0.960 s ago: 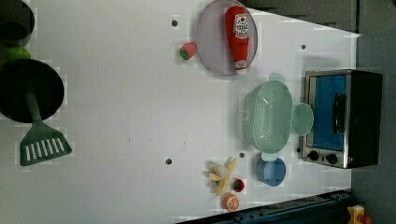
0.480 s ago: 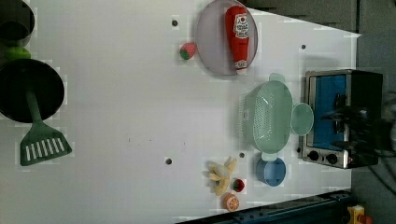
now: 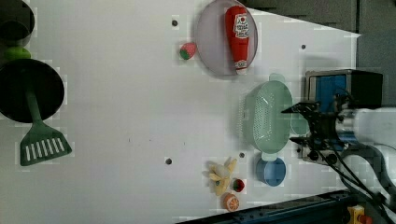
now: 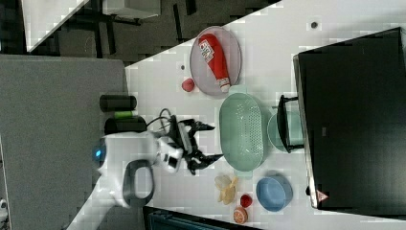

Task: Drag strainer right to left.

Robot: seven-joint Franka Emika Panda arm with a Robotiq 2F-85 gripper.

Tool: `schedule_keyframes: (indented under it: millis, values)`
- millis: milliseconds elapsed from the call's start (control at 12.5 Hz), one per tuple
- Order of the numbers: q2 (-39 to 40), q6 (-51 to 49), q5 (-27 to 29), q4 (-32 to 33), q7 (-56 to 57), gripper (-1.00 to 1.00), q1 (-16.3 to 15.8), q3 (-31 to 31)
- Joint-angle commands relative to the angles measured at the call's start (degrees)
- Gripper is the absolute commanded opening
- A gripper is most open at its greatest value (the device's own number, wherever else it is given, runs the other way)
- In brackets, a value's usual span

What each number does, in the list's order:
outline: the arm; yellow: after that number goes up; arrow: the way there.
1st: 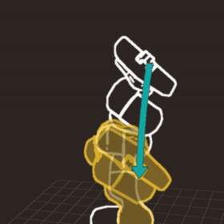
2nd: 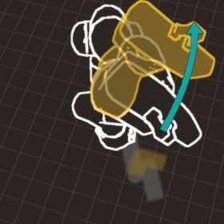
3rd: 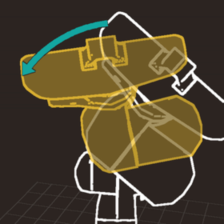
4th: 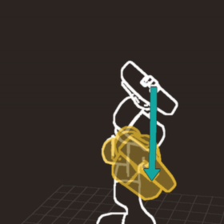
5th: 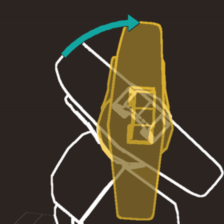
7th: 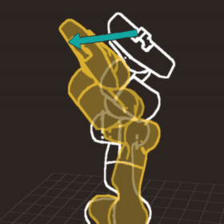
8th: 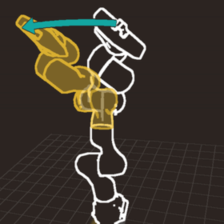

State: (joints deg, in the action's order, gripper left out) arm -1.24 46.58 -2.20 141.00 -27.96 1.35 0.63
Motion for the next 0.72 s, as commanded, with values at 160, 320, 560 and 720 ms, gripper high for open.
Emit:
schedule_keyframes:
  millis: [160,320,560,720]
  values:
    - [8.1,9.1,-0.5,1.4,-8.4,1.0,-0.1,-0.2]
    - [12.8,13.8,-0.4,1.4,-9.2,1.0,-0.2,-0.3]
    - [18.1,19.1,-0.4,1.4,-15.3,1.0,-1.1,-0.6]
    - [20.7,21.0,-0.4,1.2,-15.8,1.0,-1.9,-1.6]
